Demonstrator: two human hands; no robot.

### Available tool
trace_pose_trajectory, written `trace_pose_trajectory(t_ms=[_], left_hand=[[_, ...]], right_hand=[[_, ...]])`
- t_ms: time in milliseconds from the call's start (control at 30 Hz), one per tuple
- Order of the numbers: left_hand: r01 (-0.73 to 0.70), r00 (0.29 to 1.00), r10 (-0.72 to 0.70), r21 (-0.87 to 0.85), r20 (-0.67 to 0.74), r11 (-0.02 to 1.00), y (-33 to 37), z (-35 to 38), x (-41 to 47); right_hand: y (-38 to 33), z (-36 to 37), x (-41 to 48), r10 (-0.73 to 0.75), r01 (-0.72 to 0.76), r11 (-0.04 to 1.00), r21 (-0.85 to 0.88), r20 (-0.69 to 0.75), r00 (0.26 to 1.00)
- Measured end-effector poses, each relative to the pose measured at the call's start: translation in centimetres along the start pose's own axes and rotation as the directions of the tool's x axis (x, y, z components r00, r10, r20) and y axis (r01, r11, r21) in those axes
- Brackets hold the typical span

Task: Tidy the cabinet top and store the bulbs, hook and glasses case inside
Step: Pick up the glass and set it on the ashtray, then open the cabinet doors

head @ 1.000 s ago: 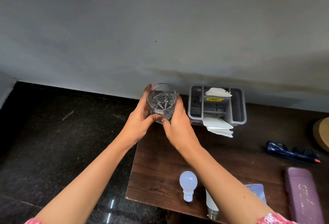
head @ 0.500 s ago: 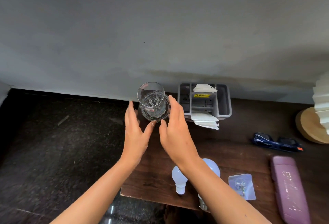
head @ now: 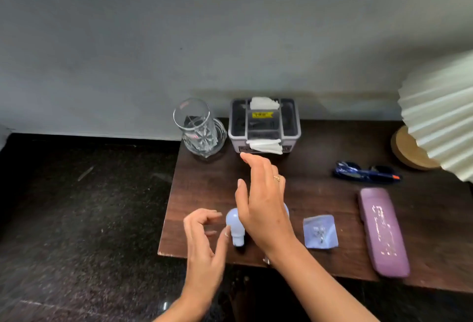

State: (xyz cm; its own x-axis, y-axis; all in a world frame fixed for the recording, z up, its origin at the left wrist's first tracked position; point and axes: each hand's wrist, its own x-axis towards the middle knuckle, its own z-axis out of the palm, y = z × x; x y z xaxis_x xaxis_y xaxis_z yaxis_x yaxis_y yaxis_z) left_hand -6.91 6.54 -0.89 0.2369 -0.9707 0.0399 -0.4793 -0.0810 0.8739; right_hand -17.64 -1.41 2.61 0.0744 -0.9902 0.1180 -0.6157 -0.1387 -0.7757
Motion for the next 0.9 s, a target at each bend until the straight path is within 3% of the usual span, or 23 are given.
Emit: trace_pose_trajectory(t_ms=[167,400,533,733,800,900], left_hand=[[-0.025,0.997,0.026,-0.015,0.068,1.000,-0.4,2.9,-7.0],[0.218,0.955,-0.205,-0.042,0.213,0.975,-1.7,8.0,-15.2],[0.289,0.948,-0.279,-0.055,0.151,0.956,-3.8,11.4,-17.5],[0.147,0.989,-0.146,-0.044,0.037,0.988,-8.5,16.4,-16.3],[0.020,1.000,-0.022,-0.126,-0.018,0.992,-10.6,18.0,-15.5],[-0.159,0.979,0.123,-0.231,-0.159,0.960,-14.2,20.3,-14.8]], right_hand=[[2.0,-2.8,-5.3,-0.019,0.017,0.998,-0.055,-0.037,0.999],[5.7,-7.3,-14.9,-0.073,0.069,0.990,-0.126,-0.032,0.997],[10.1,-6.2,-19.8,-0.089,0.087,0.996,-0.025,-0.106,0.990],[19.0,-0.9,-23.7,0.070,-0.032,0.988,0.152,-0.248,0.966],[22.0,1.4,-23.3,0.115,-0.068,0.982,0.175,-0.277,0.954],[25.5,4.6,-22.6,0.076,-0.004,0.973,0.233,-0.304,0.950]])
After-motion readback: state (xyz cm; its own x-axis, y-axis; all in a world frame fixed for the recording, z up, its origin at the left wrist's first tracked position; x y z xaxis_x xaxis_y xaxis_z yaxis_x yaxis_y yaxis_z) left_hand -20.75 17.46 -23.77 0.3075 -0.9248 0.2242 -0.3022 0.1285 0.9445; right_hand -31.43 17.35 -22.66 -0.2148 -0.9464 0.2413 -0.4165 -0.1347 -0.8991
